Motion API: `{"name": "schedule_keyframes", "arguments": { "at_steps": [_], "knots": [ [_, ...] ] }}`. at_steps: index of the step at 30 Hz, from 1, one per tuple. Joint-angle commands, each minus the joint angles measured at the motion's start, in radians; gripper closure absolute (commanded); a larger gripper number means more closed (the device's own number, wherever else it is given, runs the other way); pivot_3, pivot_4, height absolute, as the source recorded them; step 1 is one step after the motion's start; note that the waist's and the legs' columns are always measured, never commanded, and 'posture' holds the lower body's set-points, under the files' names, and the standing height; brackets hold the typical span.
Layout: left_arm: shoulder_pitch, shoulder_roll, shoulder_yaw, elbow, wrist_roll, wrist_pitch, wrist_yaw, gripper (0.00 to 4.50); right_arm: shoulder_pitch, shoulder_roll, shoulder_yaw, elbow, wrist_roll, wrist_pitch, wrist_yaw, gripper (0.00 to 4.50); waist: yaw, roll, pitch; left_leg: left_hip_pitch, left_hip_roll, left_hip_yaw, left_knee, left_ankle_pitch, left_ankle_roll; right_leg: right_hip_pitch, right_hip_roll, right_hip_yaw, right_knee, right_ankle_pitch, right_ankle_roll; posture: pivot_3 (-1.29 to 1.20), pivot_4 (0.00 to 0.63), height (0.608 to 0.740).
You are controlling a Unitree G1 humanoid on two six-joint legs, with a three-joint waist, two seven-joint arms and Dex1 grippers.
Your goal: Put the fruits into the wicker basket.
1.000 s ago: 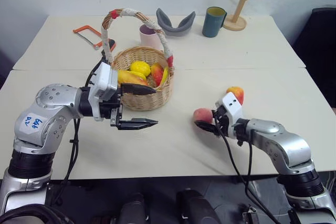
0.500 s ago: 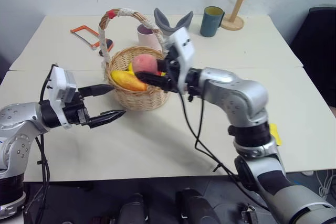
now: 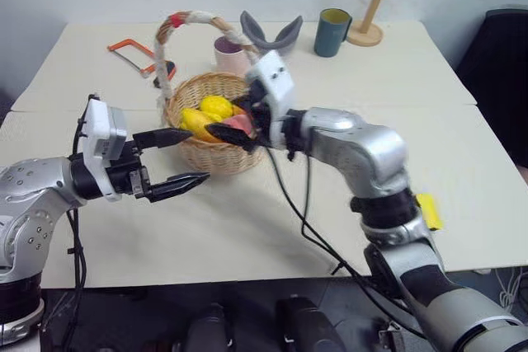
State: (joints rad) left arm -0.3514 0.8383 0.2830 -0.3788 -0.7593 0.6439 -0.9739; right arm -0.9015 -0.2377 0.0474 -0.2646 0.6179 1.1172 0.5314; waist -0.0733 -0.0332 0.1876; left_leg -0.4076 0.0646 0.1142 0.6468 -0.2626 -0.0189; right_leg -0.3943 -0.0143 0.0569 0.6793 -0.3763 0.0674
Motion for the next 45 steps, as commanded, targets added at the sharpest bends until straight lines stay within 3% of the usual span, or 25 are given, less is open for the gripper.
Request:
{"name": "schedule_keyframes", "arguments": {
  "at_steps": [1,4,8,13,15,21,28,38,45],
  "knots": [
    [-0.07,-0.003,-0.068,0.005,0.0,-0.029,-0.057,0.0,0.035,-0.127,-0.181,-0.183,0.183,0.129,0.049,0.02,0.002,0.0,0.0,0.0,0.0,0.0,0.0,-0.001,0.001,0.001,0.0,0.0,-0.001,0.0,0.0,0.0,0.15,0.74],
    [-0.155,-0.026,-0.141,0.043,0.017,-0.051,-0.103,0.0,0.146,-0.323,-0.293,-0.265,0.235,0.181,0.089,0.02,0.011,0.0,0.0,0.001,-0.001,0.001,0.0,-0.001,0.002,0.002,-0.001,0.0,-0.004,0.0,0.001,0.0,0.15,0.74],
    [-0.255,-0.071,-0.212,0.08,0.033,-0.072,-0.143,0.0,0.441,-0.559,-0.508,-0.314,0.217,0.192,0.123,0.02,0.022,0.0,0.0,0.001,0.0,0.002,-0.002,-0.001,0.001,0.002,0.002,0.002,-0.007,0.0,0.001,0.0,0.15,0.74],
    [-0.296,-0.096,-0.245,0.105,0.053,-0.09,-0.172,0.0,0.69,-0.601,-0.62,-0.286,0.144,0.102,0.096,0.02,0.003,0.001,0.0,0.003,0.002,0.003,-0.002,0.0,-0.001,0.002,0.007,0.007,-0.007,0.0,0.001,0.0,0.15,0.74],
    [-0.311,-0.107,-0.256,0.119,0.058,-0.095,-0.177,0.0,0.738,-0.589,-0.589,-0.238,0.066,0.013,0.061,0.02,0.001,0.001,0.0,0.003,0.002,0.002,-0.002,0.001,-0.002,0.002,0.007,0.007,-0.006,0.0,0.001,0.0,0.15,0.74],
    [-0.338,-0.132,-0.274,0.136,0.075,-0.108,-0.194,0.0,0.642,-0.503,-0.401,-0.034,-0.11,-0.219,-0.024,0.02,-0.013,0.001,0.001,0.005,0.001,0.004,0.0,0.003,0.0,0.003,0.007,0.01,-0.004,0.003,0.004,0.0,0.15,0.74],
    [-0.328,-0.138,-0.26,0.122,0.073,-0.098,-0.176,0.0,0.449,-0.429,-0.241,0.254,-0.228,-0.336,-0.042,0.02,-0.007,0.002,0.001,0.004,0.001,0.004,0.0,0.003,0.0,0.001,0.006,0.009,-0.004,0.003,0.004,0.0,0.15,0.74],
    [-0.3,-0.131,-0.247,0.1,0.071,-0.095,-0.147,0.0,0.272,-0.326,-0.177,0.521,-0.304,-0.413,-0.067,0.02,-0.008,0.002,0.001,0.003,0.001,0.004,0.0,0.003,0.0,0.001,0.006,0.009,-0.003,0.003,0.004,0.0,0.15,0.74],
    [-0.277,-0.116,-0.208,0.104,0.063,-0.073,-0.11,0.0,0.295,-0.324,-0.168,0.424,-0.278,-0.416,0.003,2.34,-0.007,0.003,0.001,0.003,0.001,0.004,0.001,0.003,0.0,0.001,0.006,0.009,-0.003,0.003,0.004,0.0,0.15,0.74]
  ]
}}
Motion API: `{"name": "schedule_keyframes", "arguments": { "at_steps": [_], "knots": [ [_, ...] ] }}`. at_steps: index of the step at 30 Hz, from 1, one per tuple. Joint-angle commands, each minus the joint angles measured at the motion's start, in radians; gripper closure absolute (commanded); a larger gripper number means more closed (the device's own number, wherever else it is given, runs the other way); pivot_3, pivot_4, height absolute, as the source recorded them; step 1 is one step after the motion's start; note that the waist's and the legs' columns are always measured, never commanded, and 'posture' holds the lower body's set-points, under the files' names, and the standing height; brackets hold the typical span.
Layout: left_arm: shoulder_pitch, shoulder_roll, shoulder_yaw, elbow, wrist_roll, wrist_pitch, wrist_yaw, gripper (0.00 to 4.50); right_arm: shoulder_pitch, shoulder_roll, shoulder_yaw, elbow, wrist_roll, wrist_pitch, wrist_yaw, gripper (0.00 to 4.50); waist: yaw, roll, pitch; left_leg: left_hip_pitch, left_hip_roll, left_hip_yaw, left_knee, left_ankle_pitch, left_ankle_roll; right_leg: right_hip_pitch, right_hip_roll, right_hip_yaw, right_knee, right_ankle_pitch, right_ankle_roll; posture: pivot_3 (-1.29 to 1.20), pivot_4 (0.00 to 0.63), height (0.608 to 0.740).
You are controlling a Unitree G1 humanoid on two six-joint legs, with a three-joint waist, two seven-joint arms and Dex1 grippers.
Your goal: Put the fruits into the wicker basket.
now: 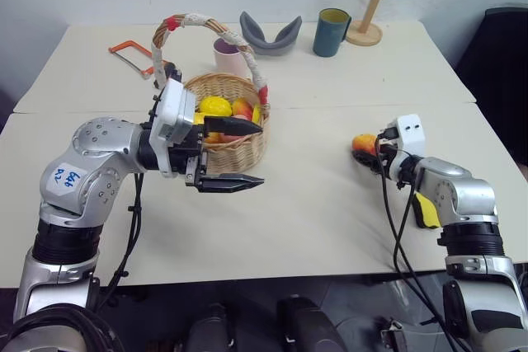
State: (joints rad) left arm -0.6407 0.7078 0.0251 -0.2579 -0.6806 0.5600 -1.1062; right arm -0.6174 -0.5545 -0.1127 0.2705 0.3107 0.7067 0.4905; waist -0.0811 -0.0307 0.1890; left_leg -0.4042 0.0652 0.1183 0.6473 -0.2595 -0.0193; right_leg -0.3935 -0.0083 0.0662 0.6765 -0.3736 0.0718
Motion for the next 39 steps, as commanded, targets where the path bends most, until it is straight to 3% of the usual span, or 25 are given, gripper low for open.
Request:
{"name": "schedule_keyframes", "arguments": {
  "at_steps": [1,8,12,16,24,27,31,35,39],
  "knots": [
    [0.032,0.024,0.075,-0.008,-0.018,0.02,0.037,0.0,0.026,-0.009,-0.005,-0.178,0.057,0.015,0.072,2.59,-0.001,0.0,0.0,0.0,0.0,0.0,0.0,0.0,0.0,0.0,0.0,0.0,0.0,0.0,0.0,0.0,0.15,0.74],
    [0.251,0.114,0.294,0.039,-0.03,0.075,0.1,0.0,0.022,0.075,0.104,-0.557,0.267,0.255,0.153,2.63,-0.015,0.001,0.001,0.001,0.003,-0.001,-0.001,-0.001,-0.002,-0.002,0.001,-0.001,0.003,0.0,-0.001,0.0,0.15,0.74],
    [0.416,0.158,0.37,0.02,-0.018,0.064,0.088,0.0,-0.073,0.254,0.197,-0.591,0.297,0.314,0.07,2.63,-0.018,0.001,0.001,0.0,0.003,-0.002,-0.001,-0.001,-0.002,-0.002,0.0,-0.002,0.003,-0.001,-0.002,0.0,0.15,0.74],
    [0.523,0.167,0.428,-0.014,-0.005,0.032,0.099,0.0,-0.222,0.429,0.268,-0.447,0.216,0.242,-0.01,2.63,-0.01,0.0,0.0,-0.001,0.001,-0.003,-0.001,-0.001,-0.001,-0.002,-0.003,-0.005,0.004,-0.001,-0.002,0.0,0.15,0.74],
    [0.563,0.165,0.504,-0.096,-0.048,0.055,0.141,0.0,-0.479,0.544,0.252,-0.048,0.069,0.024,-0.067,2.63,-0.007,-0.003,-0.001,-0.002,-0.002,-0.004,-0.001,-0.003,0.0,-0.002,-0.008,-0.009,0.003,-0.001,-0.004,0.0,0.15,0.74],
    [0.557,0.158,0.524,-0.13,-0.085,0.08,0.176,0.0,-0.522,0.551,0.246,0.038,0.037,-0.029,-0.061,1.7,-0.01,-0.003,-0.001,-0.002,-0.001,-0.004,-0.002,-0.003,0.0,-0.003,-0.007,-0.01,0.004,-0.001,-0.005,0.0,0.15,0.74],
    [0.543,0.158,0.524,-0.142,-0.11,0.09,0.203,0.0,-0.503,0.55,0.255,-0.037,0.067,0.011,-0.005,0.3,-0.018,-0.003,-0.001,-0.002,-0.001,-0.004,-0.003,-0.003,-0.001,-0.004,-0.007,-0.01,0.004,-0.001,-0.005,0.0,0.15,0.74],
    [0.492,0.16,0.487,-0.132,-0.117,0.088,0.214,0.0,-0.413,0.472,0.252,-0.305,0.197,0.181,0.102,0.3,-0.023,-0.003,-0.001,-0.003,-0.001,-0.005,-0.003,-0.004,-0.001,-0.004,-0.007,-0.01,0.003,-0.001,-0.005,0.0,0.15,0.74],
    [0.423,0.158,0.424,-0.12,-0.115,0.085,0.211,0.0,-0.322,0.376,0.15,-0.539,0.345,0.381,0.088,0.3,-0.017,-0.003,-0.001,-0.003,-0.001,-0.005,-0.003,-0.004,-0.001,-0.003,-0.007,-0.01,0.002,-0.001,-0.005,0.0,0.15,0.74]
  ]
}}
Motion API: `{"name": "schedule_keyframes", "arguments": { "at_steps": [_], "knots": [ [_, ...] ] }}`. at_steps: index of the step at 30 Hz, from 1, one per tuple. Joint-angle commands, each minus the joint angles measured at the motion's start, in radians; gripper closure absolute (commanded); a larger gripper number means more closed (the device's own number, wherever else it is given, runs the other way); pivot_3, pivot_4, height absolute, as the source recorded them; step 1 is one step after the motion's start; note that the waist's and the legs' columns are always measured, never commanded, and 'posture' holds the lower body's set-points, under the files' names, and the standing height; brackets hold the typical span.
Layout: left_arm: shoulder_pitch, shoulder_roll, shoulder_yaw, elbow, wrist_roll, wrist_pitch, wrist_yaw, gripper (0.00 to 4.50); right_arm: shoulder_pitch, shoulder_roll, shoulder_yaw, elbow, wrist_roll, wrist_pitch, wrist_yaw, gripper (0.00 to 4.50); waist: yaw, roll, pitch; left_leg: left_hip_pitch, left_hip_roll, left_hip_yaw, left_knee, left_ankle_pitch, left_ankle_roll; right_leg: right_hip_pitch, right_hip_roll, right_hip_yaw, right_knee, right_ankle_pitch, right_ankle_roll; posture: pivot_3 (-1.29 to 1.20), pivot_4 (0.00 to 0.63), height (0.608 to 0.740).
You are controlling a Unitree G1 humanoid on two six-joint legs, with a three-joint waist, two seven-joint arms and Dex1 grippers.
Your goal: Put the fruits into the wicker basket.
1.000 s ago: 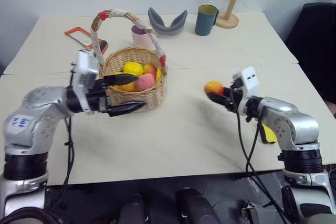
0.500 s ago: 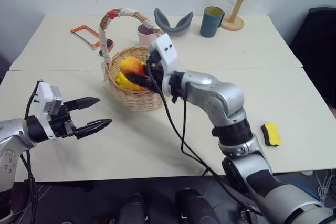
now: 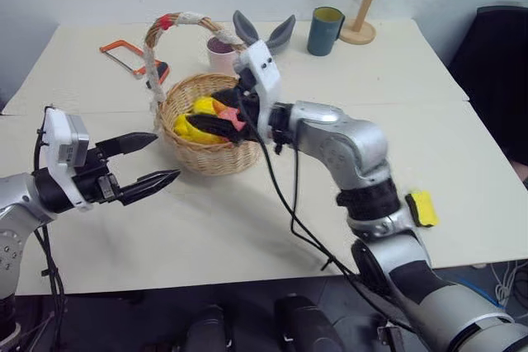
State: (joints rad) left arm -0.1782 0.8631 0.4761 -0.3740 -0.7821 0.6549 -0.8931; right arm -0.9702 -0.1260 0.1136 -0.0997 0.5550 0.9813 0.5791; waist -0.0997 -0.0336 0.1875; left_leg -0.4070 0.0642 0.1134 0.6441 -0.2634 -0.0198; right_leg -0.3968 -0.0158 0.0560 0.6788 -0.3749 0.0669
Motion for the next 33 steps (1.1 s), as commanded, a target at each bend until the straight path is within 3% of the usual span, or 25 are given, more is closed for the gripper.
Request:
{"name": "schedule_keyframes", "arguments": {
  "at_steps": [1,7,10,15,21,28,29,33],
  "knots": [
    [-0.055,0.003,-0.039,0.001,-0.013,-0.01,-0.005,0.0,0.051,-0.078,-0.087,-0.201,0.103,0.123,-0.012,0.3,0.005,0.0,0.0,0.0,0.0,0.0,0.0,0.0,0.0,0.0,0.0,0.0,0.0,0.0,0.0,0.0,0.15,0.74],
    [-0.139,-0.016,-0.073,0.06,-0.026,-0.006,0.0,0.0,0.101,-0.145,-0.075,-0.197,-0.059,0.014,-0.158,0.3,-0.003,0.0,0.0,0.002,0.001,0.002,0.0,0.001,-0.001,0.0,0.001,0.001,0.0,0.0,0.0,0.0,0.15,0.74],
    [-0.169,-0.028,-0.119,0.08,-0.001,-0.024,-0.018,0.0,0.047,-0.052,-0.072,-0.093,-0.109,-0.069,-0.236,0.3,-0.011,0.0,0.0,0.002,0.002,0.002,0.0,0.002,-0.002,-0.001,0.004,0.002,0.001,0.0,0.0,0.0,0.15,0.74],
    [-0.182,-0.032,-0.137,0.095,0.01,-0.037,-0.025,0.0,-0.024,0.032,-0.038,0.114,-0.19,-0.214,-0.24,0.3,-0.015,0.0,0.0,0.001,0.004,0.004,0.0,0.002,-0.003,-0.003,0.006,0.004,0.002,0.0,0.0,0.0,0.15,0.74],
    [-0.186,-0.037,-0.132,0.088,-0.008,-0.035,-0.02,0.0,-0.038,0.059,-0.01,0.237,-0.241,-0.321,-0.206,1.71,-0.011,0.0,0.0,0.0,0.002,0.005,0.001,0.001,-0.001,-0.003,0.003,0.004,0.001,0.0,0.0,0.0,0.15,0.74],
    [-0.185,-0.05,-0.123,0.058,-0.037,-0.03,-0.006,0.0,0.015,0.02,0.023,0.191,-0.309,-0.398,-0.173,4.09,-0.011,0.0,0.0,0.0,0.002,0.004,0.001,0.001,-0.002,-0.003,0.003,0.004,0.002,0.0,0.0,0.0,0.15,0.74],
    [-0.187,-0.053,-0.123,0.054,-0.043,-0.026,-0.003,0.0,0.024,0.011,0.02,0.168,-0.306,-0.395,-0.165,4.26,-0.011,0.0,0.0,0.0,0.002,0.004,0.001,0.001,-0.002,-0.003,0.003,0.004,0.002,0.0,0.0,0.0,0.15,0.74],
    [-0.218,-0.072,-0.125,0.062,-0.079,-0.003,0.017,0.0,0.074,-0.068,-0.055,-0.01,-0.234,-0.335,-0.114,4.26,-0.006,0.0,0.0,0.0,0.002,0.004,0.001,0.001,-0.002,-0.003,0.004,0.003,0.002,0.0,0.0,0.0,0.15,0.74]
  ]
}}
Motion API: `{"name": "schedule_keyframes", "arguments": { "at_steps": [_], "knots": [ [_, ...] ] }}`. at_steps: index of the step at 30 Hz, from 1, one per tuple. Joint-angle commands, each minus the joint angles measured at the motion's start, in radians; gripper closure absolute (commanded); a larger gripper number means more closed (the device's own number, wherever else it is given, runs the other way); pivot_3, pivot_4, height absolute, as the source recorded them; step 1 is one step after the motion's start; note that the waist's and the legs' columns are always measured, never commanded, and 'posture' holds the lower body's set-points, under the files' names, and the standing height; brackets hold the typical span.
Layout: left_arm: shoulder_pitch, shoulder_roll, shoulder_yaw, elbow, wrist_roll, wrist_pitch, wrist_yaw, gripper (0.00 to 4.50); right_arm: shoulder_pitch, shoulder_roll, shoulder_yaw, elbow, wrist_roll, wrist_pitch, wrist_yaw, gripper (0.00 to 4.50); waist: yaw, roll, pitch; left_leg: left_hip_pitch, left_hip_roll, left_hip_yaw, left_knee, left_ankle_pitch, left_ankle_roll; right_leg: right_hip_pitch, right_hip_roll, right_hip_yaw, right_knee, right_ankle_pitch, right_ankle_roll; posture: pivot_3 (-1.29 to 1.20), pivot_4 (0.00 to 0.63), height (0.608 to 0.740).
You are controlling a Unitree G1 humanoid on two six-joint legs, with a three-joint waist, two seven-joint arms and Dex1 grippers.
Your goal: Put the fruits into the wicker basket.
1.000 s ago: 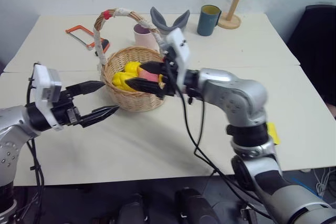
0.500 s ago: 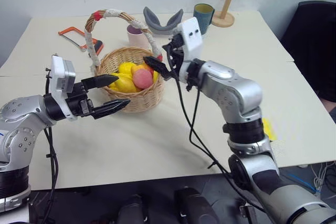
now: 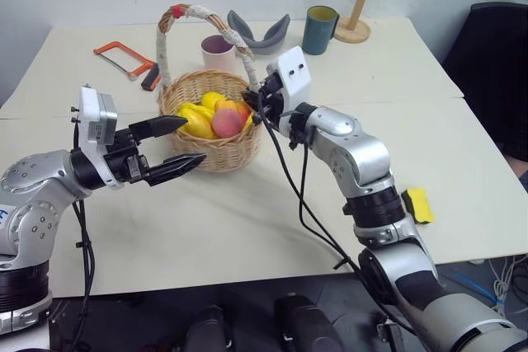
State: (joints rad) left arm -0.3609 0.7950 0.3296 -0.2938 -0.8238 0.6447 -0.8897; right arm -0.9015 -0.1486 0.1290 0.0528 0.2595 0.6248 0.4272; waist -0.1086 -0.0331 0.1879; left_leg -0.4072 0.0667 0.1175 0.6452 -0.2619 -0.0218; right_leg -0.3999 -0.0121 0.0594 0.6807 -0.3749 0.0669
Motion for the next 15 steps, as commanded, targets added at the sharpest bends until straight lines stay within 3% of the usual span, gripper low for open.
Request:
{"name": "schedule_keyframes", "arguments": {
  "at_steps": [1,7,10,15],
  "knots": [
    [-0.042,-0.006,0.015,-0.013,-0.034,0.006,0.012,0.0,0.015,-0.073,-0.095,-0.203,0.082,0.044,0.049,4.26,0.007,0.0,0.0,0.0,0.0,0.0,0.0,0.0,0.0,0.0,0.0,0.0,0.0,0.0,0.0,0.0,0.15,0.74],
    [-0.087,-0.022,-0.043,0.022,-0.006,-0.012,-0.019,0.0,0.105,-0.328,-0.297,-0.353,0.162,0.149,0.095,4.26,0.028,0.0,0.0,0.0,0.0,0.0,0.0,0.0,0.0,0.001,0.0,0.0,-0.002,0.0,0.0,0.0,0.15,0.74],
    [-0.13,-0.042,-0.083,0.066,0.013,-0.029,-0.045,0.0,0.223,-0.496,-0.447,-0.336,0.158,0.168,0.123,4.26,0.042,0.0,0.0,0.0,-0.001,-0.001,0.0,0.0,0.001,0.003,0.0,-0.001,-0.004,0.0,0.0,0.0,0.15,0.74],
    [-0.171,-0.067,-0.132,0.114,0.049,-0.059,-0.08,0.0,0.338,-0.568,-0.521,-0.277,0.121,0.093,0.091,4.26,0.039,0.001,0.001,0.001,0.0,0.002,0.0,-0.001,0.002,0.004,0.002,0.002,-0.008,0.0,0.0,0.0,0.15,0.74]
  ]
}}
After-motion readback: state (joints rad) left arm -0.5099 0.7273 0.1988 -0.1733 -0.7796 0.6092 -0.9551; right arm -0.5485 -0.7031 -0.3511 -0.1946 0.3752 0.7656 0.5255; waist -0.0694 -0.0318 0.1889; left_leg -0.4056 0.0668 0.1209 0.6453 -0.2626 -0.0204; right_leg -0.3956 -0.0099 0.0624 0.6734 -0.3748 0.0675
